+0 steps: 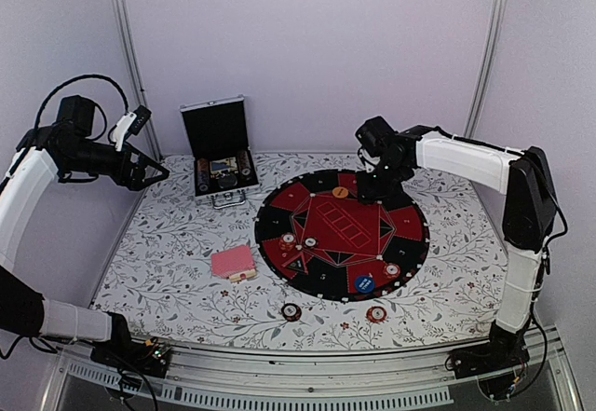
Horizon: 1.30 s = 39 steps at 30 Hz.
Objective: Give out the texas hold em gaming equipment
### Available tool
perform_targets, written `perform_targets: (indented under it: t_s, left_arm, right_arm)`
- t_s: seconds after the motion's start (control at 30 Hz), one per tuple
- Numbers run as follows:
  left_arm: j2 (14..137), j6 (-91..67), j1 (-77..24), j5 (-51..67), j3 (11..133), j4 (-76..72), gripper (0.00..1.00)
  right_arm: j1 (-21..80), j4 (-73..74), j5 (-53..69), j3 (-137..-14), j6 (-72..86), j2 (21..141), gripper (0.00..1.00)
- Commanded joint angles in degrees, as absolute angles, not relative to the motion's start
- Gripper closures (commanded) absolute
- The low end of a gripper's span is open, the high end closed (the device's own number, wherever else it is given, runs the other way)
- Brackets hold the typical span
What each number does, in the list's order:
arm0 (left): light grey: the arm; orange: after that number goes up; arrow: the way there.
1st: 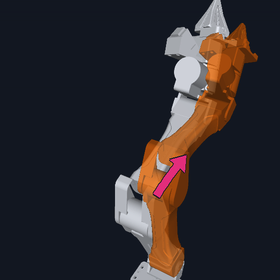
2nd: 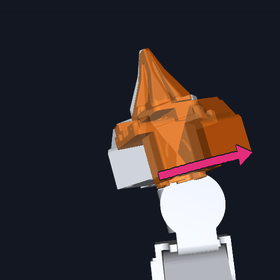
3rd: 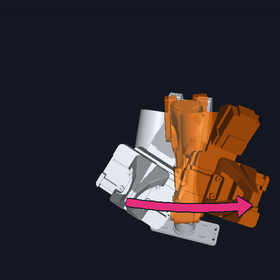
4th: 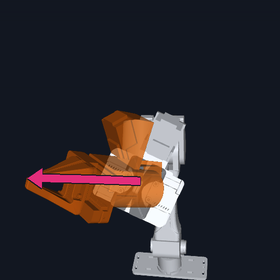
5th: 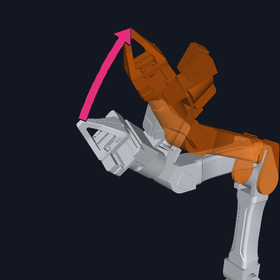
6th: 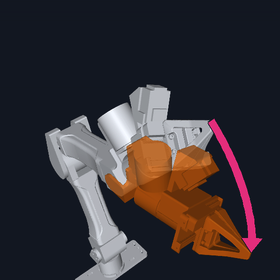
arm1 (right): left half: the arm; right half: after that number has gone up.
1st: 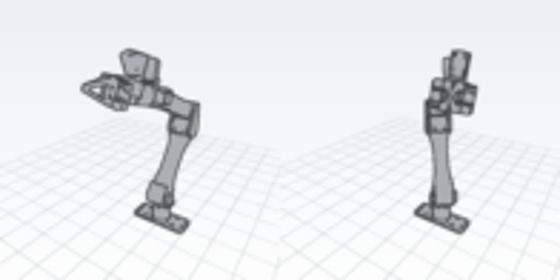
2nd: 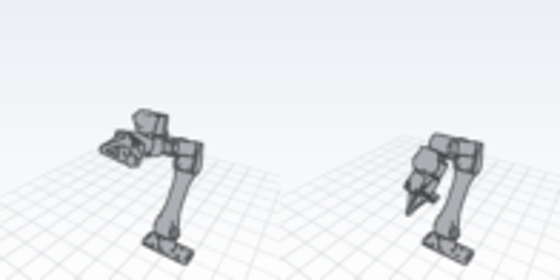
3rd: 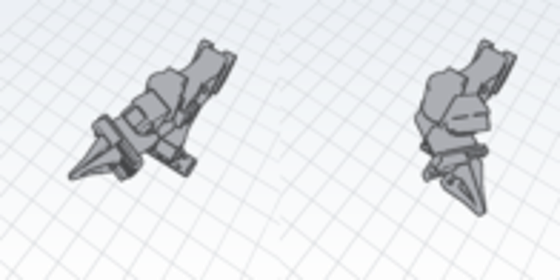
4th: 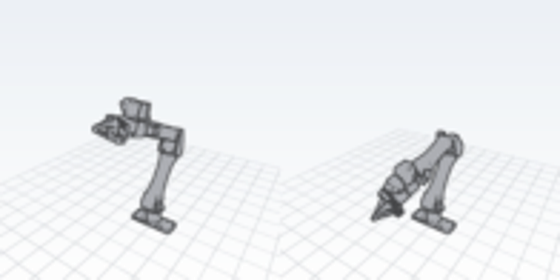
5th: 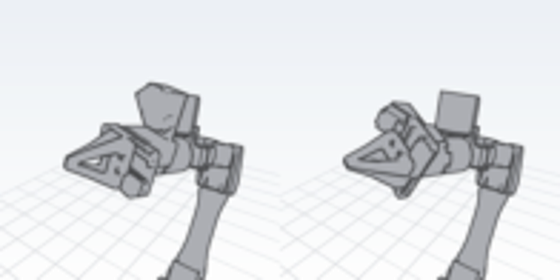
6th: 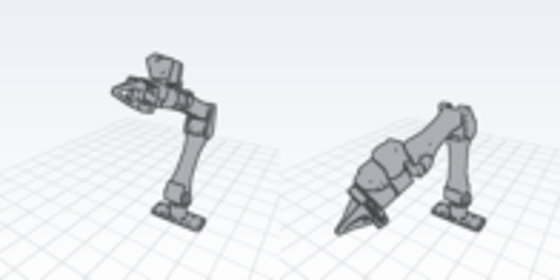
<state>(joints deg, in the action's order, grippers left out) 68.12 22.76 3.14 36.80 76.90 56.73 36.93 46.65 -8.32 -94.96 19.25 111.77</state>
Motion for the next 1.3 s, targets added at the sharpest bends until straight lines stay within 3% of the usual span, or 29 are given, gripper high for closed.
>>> perform_targets:
  t_s: [0.0, 0.3, 1.03, 1.1, 1.27]
  left_arm:
    - [67.58, 23.38, 3.47, 38.05, 77.6, 57.89, 0.0]
    - [68.54, 23.57, 3.42, 37.77, 77.08, 57.43, 0.0]
    - [69.26, 23.62, 3.36, 37.48, 77.21, 57.13, 0.0]
    - [69.27, 23.64, 3.46, 37.43, 77.19, 57.15, 0.0]
    - [69.17, 23.73, 3.44, 37.2, 77.0, 57.15, 0.0]
  right_arm:
    - [32.31, 44.4, -10.41, -99.8, 17.0, 116.05, 0.65]
    - [24.24, 42.38, -9.72, -105.54, 15.87, 125.81, 0.65]
    - [22.02, 39.82, -6.87, -109.26, 14.59, 136.14, 0.65]
    - [22.02, 39.95, -6.81, -109.12, 14.52, 136.23, 0.62]
    - [22.03, 40.21, -6.77, -109.03, 14.18, 135.72, 0.44]
